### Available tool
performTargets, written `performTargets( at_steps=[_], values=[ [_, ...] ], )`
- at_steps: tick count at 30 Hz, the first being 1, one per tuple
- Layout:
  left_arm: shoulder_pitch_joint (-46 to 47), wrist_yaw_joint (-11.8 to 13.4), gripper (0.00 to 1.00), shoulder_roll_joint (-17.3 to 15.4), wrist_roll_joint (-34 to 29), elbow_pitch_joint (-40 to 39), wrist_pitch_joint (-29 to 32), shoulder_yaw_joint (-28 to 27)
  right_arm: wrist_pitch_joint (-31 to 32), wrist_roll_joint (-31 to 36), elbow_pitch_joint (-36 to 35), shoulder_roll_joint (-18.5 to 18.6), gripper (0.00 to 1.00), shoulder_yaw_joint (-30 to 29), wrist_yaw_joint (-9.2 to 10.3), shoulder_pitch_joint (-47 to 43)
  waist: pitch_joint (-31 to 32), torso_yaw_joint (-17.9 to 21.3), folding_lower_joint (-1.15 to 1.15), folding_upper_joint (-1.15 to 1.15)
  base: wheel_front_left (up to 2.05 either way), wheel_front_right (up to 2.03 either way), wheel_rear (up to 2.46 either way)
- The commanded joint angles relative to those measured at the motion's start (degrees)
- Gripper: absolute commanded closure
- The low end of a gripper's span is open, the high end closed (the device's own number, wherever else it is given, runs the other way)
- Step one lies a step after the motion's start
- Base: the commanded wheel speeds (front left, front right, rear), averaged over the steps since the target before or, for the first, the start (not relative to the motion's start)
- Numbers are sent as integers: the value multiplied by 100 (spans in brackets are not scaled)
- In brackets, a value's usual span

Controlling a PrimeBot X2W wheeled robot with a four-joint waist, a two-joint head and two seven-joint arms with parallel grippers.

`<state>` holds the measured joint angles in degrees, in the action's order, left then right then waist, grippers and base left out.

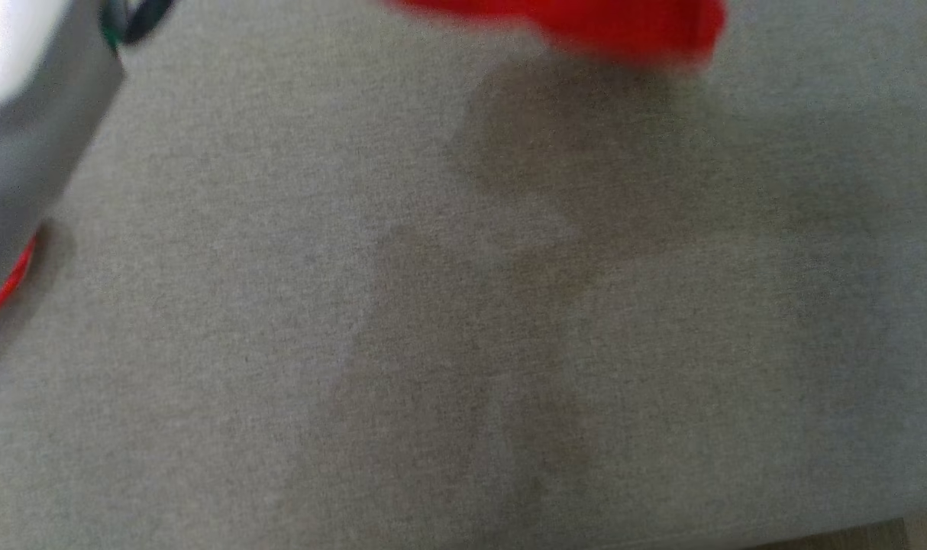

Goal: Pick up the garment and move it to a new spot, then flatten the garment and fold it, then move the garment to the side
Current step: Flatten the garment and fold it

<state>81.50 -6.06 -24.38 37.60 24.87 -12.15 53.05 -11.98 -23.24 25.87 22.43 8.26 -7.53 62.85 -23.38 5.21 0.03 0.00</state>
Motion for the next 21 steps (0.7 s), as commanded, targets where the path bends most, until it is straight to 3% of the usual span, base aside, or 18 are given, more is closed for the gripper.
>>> performTargets(
  at_steps=[1, 5, 9, 13, 21],
  values=[
    [535, 13, 100, -38, -111, 43, -148, -364, -160, 116, -58, 61, 100, -76, 4, 455, -137, -20, -3, 0, 0, 0, 0],
    [608, -20, 100, 162, -254, 142, -272, -545, -284, 296, -53, 126, 100, -204, 4, 859, -229, -36, -3, 0, 0, 0, 0],
    [-42, -44, 100, 228, -309, -108, -282, -769, -298, 334, -354, 102, 100, -228, 4, 547, -244, -26, -3, 0, 0, 0, 0],
    [-1194, -52, 100, 185, -398, -308, -284, -771, -300, 270, -590, 84, 100, -71, 4, -465, -151, -11, -3, 0, 0, 0, 0],
    [-3732, 237, 100, 98, -777, -632, -284, -668, -292, -16, -1106, -1, 100, -115, 4, -2941, 333, 62, -3, 0, 0, 0, 0]
  ],
)
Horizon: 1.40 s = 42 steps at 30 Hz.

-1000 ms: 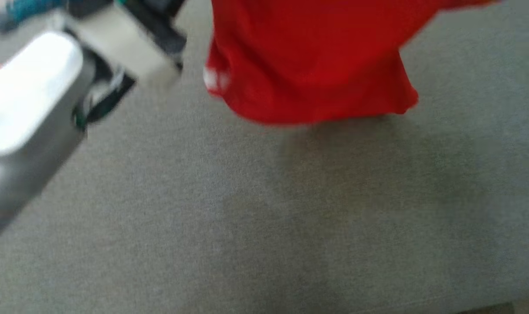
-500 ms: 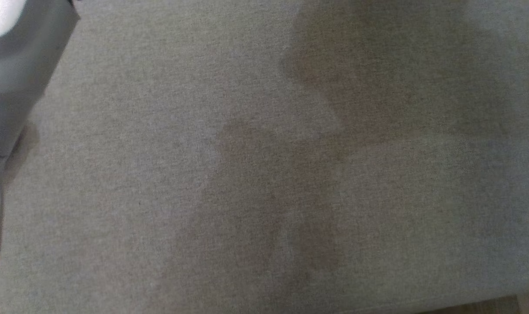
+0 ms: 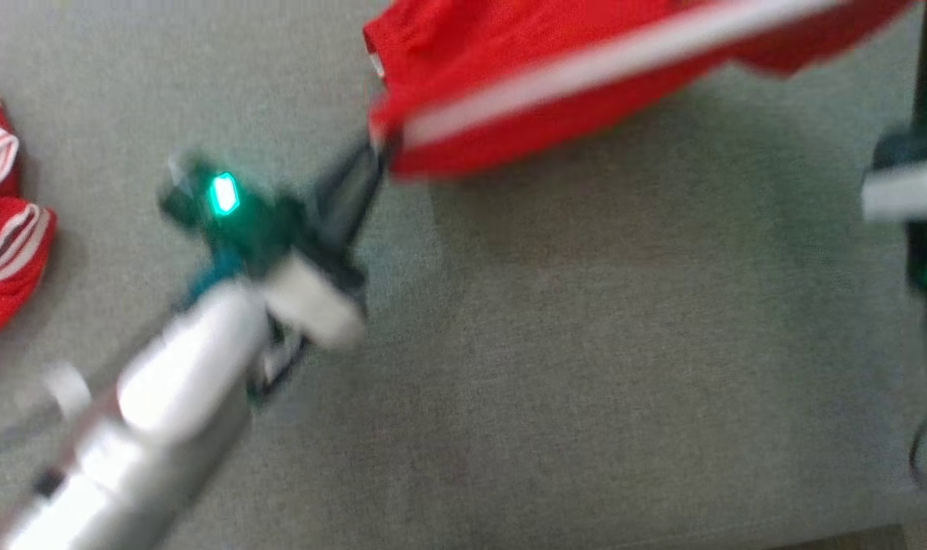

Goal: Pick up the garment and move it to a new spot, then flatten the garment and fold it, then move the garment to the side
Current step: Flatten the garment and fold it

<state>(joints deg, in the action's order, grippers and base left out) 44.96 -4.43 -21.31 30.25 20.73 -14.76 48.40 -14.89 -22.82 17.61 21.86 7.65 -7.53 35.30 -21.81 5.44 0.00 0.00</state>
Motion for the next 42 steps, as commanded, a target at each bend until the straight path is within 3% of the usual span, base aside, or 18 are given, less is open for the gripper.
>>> performTargets(
  at_steps=[1, 14, 18, 22, 30, 36, 42],
  values=[
    [-388, 120, 100, -211, -64, -273, -23, -202, 14, -93, -373, 50, 100, -102, 4, -497, 258, 59, 0, 0, 0, 0, 0],
    [-3218, 720, 100, -287, 142, -1119, -22, -116, 634, -252, -1877, -169, 100, -1064, 4, -3484, 1128, 179, 0, 0, 0, 0, 0],
    [-3475, 816, 100, -306, 288, -1567, 86, -96, 963, -169, -2514, -325, 100, -1443, 4, -3923, 1200, 38, 0, 0, 0, 0, 0],
    [-3222, 823, 100, -146, 454, -1812, 226, -209, 1280, -71, -2739, -569, 100, -1689, 4, -3754, 1067, -209, 0, 0, 0, 0, 0],
    [-2037, 654, 100, 640, 959, -1303, 724, -462, 1741, 59, -1696, -329, 100, -1367, 4, -2030, 506, -682, 0, 0, 0, 0, 0],
    [-1141, 694, 100, 1085, 1140, -488, 1152, -607, 1984, 112, -319, -12, 100, -652, 4, -529, 89, -908, 0, 0, 0, 0, 0],
    [-452, 716, 100, 1374, 1116, 329, 1182, -690, 1830, 159, 1234, 45, 100, 259, 4, 839, -258, -1042, 0, 0, 0, 0, 0]
  ],
)
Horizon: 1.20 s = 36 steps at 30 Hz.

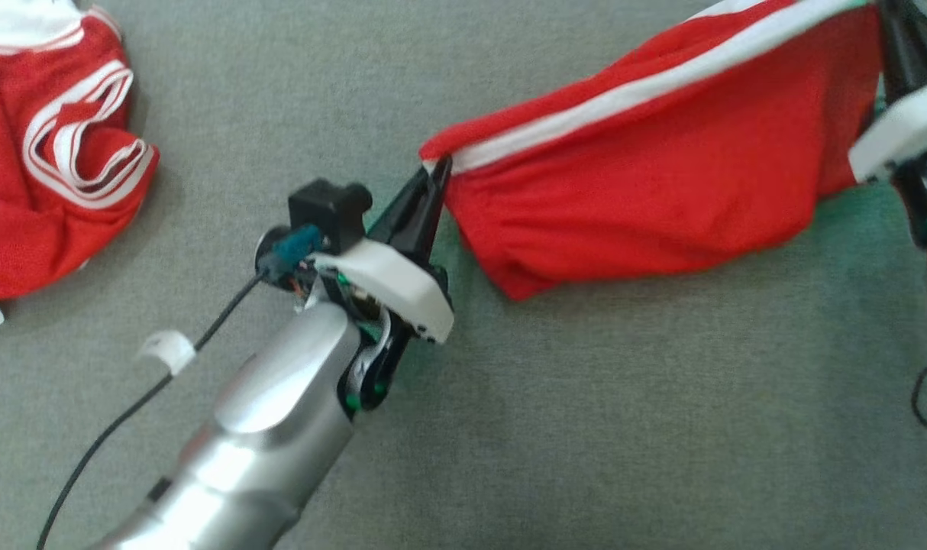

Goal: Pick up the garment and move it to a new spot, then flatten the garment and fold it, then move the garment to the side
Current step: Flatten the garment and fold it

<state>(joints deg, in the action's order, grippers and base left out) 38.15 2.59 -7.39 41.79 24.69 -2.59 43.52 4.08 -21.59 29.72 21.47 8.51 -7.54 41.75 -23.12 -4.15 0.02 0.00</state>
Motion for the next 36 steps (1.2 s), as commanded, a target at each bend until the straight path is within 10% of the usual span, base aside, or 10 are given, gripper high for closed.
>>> performTargets(
  at_steps=[1, 3, 5, 15, 22, 28, 29, 31, 36],
  values=[
    [289, -27, 100, 17, -32, 14, -50, -190, -97, 38, 230, 66, 100, 293, 5, 341, -161, -101, -2, 0, 0, 0, 0],
    [386, -98, 72, 78, -19, 197, -51, -156, -177, 8, 606, 12, 98, 503, 5, 586, -214, -137, -2, 0, 0, 0, 0],
    [459, -122, 0, 137, -14, 358, -129, -154, -341, -80, 924, -43, 0, 622, 5, 776, -240, -185, -2, 0, 0, 0, 0],
    [160, 432, 0, 80, -603, 430, -1168, -264, -652, -1022, 1365, 261, 0, 1237, 5, 735, -48, -289, -2, 0, 0, 0, 0],
    [-1012, 1243, 0, 34, -1737, -1224, -1238, -1039, -188, -1565, 1768, 933, 0, 1457, 5, 520, -24, -563, -2, 0, 0, 0, 0],
    [-1898, 1316, 0, 167, -2500, -2142, -1240, -1279, 492, -2074, 2140, 1097, 0, 1630, 5, 308, -43, -860, -2, 0, 0, 0, 0],
    [-1987, 1317, 0, 192, -2587, -2235, -1240, -1311, 627, -2167, 2140, 1105, 21, 1687, 5, 266, -43, -893, -2, 0, 0, 0, 0],
    [-2135, 1304, 0, 234, -2736, -2385, -1240, -1370, 748, -2319, 2093, 1145, 100, 1760, 5, 229, -42, -918, -2, 0, 0, 0, 0],
    [-2409, 1245, 0, 314, -2907, -2585, -1240, -1632, 563, -2485, 2007, 1269, 100, 1787, 5, 323, 12, -733, -2, 0, 0, 0, 0]
  ],
)
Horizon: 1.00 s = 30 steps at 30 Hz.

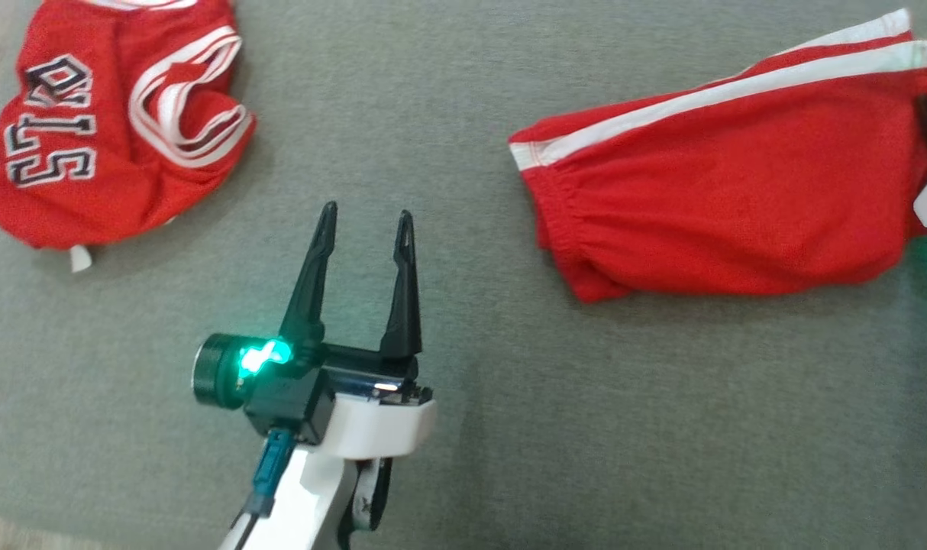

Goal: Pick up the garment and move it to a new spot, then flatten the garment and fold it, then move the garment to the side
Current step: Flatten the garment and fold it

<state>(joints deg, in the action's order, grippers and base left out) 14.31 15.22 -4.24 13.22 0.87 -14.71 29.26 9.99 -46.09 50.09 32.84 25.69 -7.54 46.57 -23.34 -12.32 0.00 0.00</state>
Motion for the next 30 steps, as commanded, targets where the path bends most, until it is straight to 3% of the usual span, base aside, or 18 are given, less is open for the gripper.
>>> performTargets(
  at_steps=[1, 4, 8, 17, 24, 30],
  values=[
    [-53, -48, 0, 6, -82, -214, -29, -255, -83, -43, -45, 159, 100, 74, 5, -131, 54, 160, 0, 0, 0, 0, 0],
    [-104, -213, 0, 14, -244, -221, -29, -499, -343, -43, -113, 359, 100, 113, 5, -57, 166, 633, 0, 0, 0, 0, 0],
    [-82, -342, 0, 17, -359, -201, -29, -623, -575, 8, -136, 664, 100, 92, 5, -77, 220, 938, 0, 0, 0, 0, 0],
    [-72, -514, 0, 41, -494, -83, -29, -738, -906, -26, -502, 928, 100, -31, 5, -124, 284, 1226, 0, 0, 0, 0, 0],
    [-181, -593, 0, 71, -500, 50, -29, -787, -936, 1, -1447, 543, 100, -217, 5, -311, 526, 1263, 0, 0, 0, 0, 0],
    [-251, -662, 0, 98, -465, 112, -29, -767, -610, 363, -2425, -269, 100, -336, 5, -737, 706, 1148, 0, 0, 0, 0, 0]
  ],
)
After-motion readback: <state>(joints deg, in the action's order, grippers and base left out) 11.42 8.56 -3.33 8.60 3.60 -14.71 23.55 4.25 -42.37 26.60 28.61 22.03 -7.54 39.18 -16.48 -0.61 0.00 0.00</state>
